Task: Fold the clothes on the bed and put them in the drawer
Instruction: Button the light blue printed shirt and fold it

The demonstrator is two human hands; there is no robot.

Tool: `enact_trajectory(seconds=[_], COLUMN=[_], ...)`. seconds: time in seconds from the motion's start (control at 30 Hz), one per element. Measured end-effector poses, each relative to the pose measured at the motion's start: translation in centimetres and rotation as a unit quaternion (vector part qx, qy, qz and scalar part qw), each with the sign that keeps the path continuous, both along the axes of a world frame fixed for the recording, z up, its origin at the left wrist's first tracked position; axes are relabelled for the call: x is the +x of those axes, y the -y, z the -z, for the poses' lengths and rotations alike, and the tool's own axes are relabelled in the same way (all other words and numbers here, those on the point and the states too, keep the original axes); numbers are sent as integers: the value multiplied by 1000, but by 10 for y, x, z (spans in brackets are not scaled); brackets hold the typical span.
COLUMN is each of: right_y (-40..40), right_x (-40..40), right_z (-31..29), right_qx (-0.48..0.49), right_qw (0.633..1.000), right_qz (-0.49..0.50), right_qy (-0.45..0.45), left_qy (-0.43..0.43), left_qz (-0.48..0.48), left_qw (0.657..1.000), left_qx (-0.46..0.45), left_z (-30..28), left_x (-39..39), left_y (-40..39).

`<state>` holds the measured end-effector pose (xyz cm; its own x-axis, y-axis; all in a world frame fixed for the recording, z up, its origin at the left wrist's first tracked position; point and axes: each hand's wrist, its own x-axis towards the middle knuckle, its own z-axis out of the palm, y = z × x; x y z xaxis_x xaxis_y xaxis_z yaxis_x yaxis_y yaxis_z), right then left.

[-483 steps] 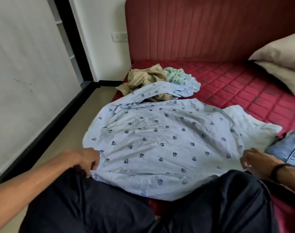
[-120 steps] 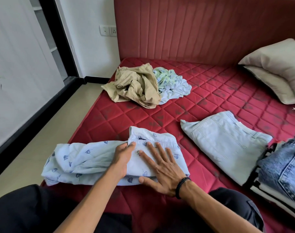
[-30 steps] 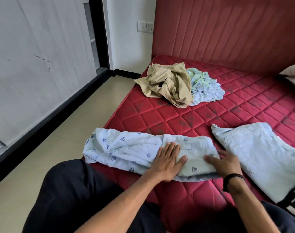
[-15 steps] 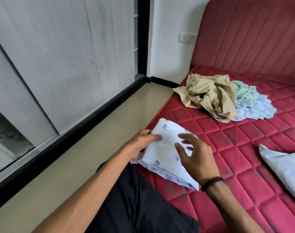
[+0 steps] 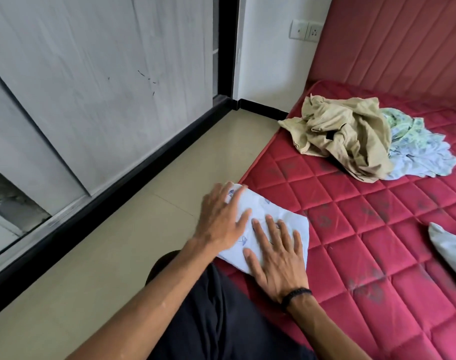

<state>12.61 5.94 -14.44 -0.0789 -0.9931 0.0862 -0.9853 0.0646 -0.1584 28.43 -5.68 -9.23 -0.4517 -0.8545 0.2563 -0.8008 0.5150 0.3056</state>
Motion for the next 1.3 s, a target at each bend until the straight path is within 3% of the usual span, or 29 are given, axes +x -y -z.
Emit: enact_trajectory(seconds=[0.07, 0.13, 0.23, 0.33, 0.4, 0.47, 0.53, 0.57, 0.67, 0.73, 0.8, 0.9, 0.97, 1.03, 1.07, 1.13, 1.2, 1.23, 1.3], right_y=[-1, -1, -3, -5, -1, 6, 8, 6, -8, -22, -37, -61, -84, -106, -117, -134, -146, -153, -161], right_x=[-3, -7, -6, -5, -17, -34, -42, -41, -35, -30, -30, -28, -35, -46, -55, -76, -97, -108, -128], right_z=[3, 4, 4, -7, -20, -45, -66, -78, -115, -143, -166, -192, -196, -186, -178, -150, -116, -100, -76], right_qx=[6, 5, -31, -73, -56, -22, 3, 1, -53, -116, -206, -269, -264, -250, -240, -192, -124, -100, -100], right_qw=[1000, 999, 978, 921, 866, 764, 663, 652, 736, 834, 917, 936, 931, 925, 925, 940, 959, 970, 985], right_qz=[-10, 7, 171, 288, 349, 393, 368, 340, 214, 101, -18, -205, -253, -260, -256, -246, -232, -211, -130], right_qy=[16, 38, 115, 251, 355, 511, 652, 678, 640, 531, 340, 100, -19, -119, -143, -140, -108, -68, 56], left_qy=[126, 190, 191, 152, 142, 113, 59, 24, -110, -303, -469, -601, -589, -554, -540, -521, -511, -490, -398], left_qz=[39, -29, -99, -146, -164, -175, -186, -184, -197, -220, -184, -38, 51, 92, 85, 0, -91, -128, -192], left_qw=[984, 945, 936, 945, 942, 934, 922, 915, 878, 803, 687, 486, 365, 322, 363, 503, 558, 610, 775], left_qx=[122, 264, 278, 250, 256, 290, 335, 359, 422, 464, 524, 633, 719, 762, 755, 690, 647, 610, 452], left_z=[12, 17, 17, 18, 17, 12, 3, -3, -21, -41, -64, -96, -107, -108, -101, -73, -40, -21, 8], left_x=[-14, -24, -33, -38, -39, -40, -39, -40, -43, -45, -44, -46, -57, -76, -91, -112, -118, -120, -115], left_y=[-4, -3, -1, -12, -22, -30, -41, -45, -59, -65, -70, -75, -83, -93, -95, -99, -105, -109, -114])
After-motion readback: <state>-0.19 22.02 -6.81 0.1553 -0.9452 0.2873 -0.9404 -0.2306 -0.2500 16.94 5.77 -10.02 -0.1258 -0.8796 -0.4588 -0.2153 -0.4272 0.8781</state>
